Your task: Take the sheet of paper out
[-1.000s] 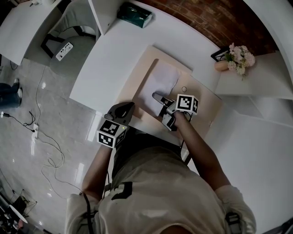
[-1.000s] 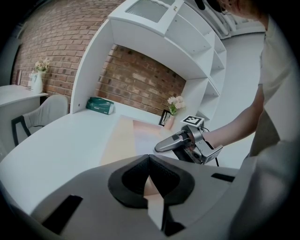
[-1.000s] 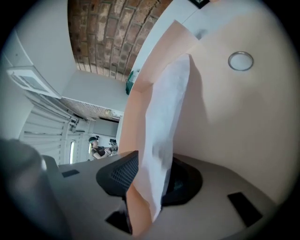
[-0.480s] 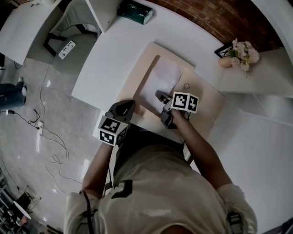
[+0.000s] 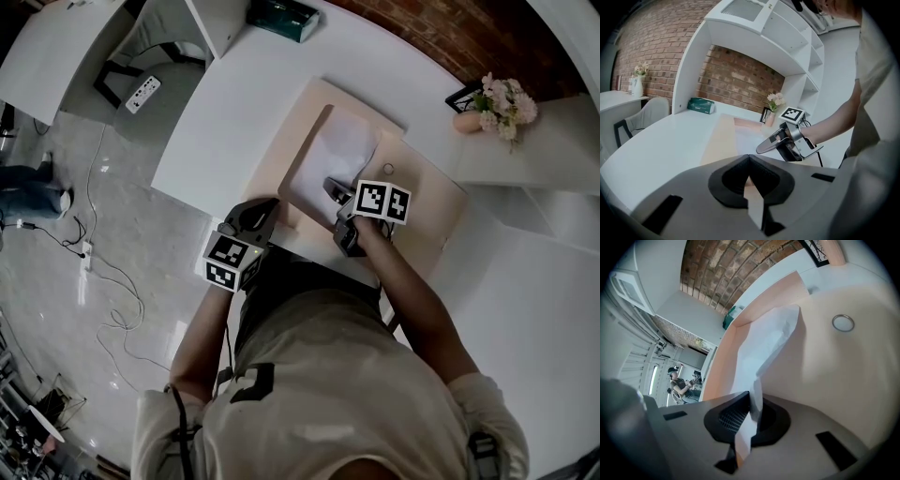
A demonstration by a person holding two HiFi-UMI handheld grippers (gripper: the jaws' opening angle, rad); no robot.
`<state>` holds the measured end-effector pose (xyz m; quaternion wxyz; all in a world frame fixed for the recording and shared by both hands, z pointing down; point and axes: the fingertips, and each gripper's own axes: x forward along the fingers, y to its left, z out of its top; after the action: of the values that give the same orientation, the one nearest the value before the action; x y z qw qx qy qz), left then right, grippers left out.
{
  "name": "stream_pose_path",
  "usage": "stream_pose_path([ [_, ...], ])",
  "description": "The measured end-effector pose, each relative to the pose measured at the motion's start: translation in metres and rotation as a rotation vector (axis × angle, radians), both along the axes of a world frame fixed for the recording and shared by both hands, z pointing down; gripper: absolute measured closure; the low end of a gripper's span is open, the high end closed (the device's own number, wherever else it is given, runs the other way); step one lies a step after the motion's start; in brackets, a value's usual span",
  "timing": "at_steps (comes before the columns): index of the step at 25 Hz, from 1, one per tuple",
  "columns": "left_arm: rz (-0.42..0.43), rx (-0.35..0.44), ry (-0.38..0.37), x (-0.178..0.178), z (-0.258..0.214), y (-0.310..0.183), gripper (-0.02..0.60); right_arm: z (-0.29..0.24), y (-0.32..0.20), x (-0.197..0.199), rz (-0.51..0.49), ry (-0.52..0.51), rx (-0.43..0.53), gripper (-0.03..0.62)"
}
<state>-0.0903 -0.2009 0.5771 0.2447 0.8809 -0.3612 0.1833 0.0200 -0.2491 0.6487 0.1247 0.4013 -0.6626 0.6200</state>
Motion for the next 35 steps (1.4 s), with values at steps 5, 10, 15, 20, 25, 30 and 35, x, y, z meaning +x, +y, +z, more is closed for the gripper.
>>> stream_pose_path([
  [5,-0.005,0.03,-0.01,-0.001,0.0,0.0,0.565,0.0,0.0,-0.001,-0.01,0.001,0.001,0.566],
  [10,-0.011,0.051,-0.017,-0.003,0.001,0.0,0.565,0.0,-0.001,-0.003,-0.015,-0.007,0.001,0.566],
  [15,-0.018,0.048,-0.011,-0.003,0.001,0.002,0.565,0.0,0.001,-0.004,-0.025,-0.019,-0.006,0.566],
  [20,-0.013,0.059,-0.009,-0.002,0.001,0.001,0.565,0.001,-0.001,-0.003,-0.028,-0.018,-0.002,0.566],
  [25,0.007,0.077,-0.009,0.0,0.001,0.002,0.565,0.0,-0.001,0.001,-0.013,-0.006,0.0,0.566],
  [30,0.032,0.11,-0.019,0.0,0.0,0.003,0.565,0.0,-0.004,0.005,0.035,0.003,0.007,0.566],
  [35,0.064,0.103,-0.014,0.001,0.001,0.004,0.565,0.001,-0.004,0.007,0.044,0.027,0.014,0.566],
])
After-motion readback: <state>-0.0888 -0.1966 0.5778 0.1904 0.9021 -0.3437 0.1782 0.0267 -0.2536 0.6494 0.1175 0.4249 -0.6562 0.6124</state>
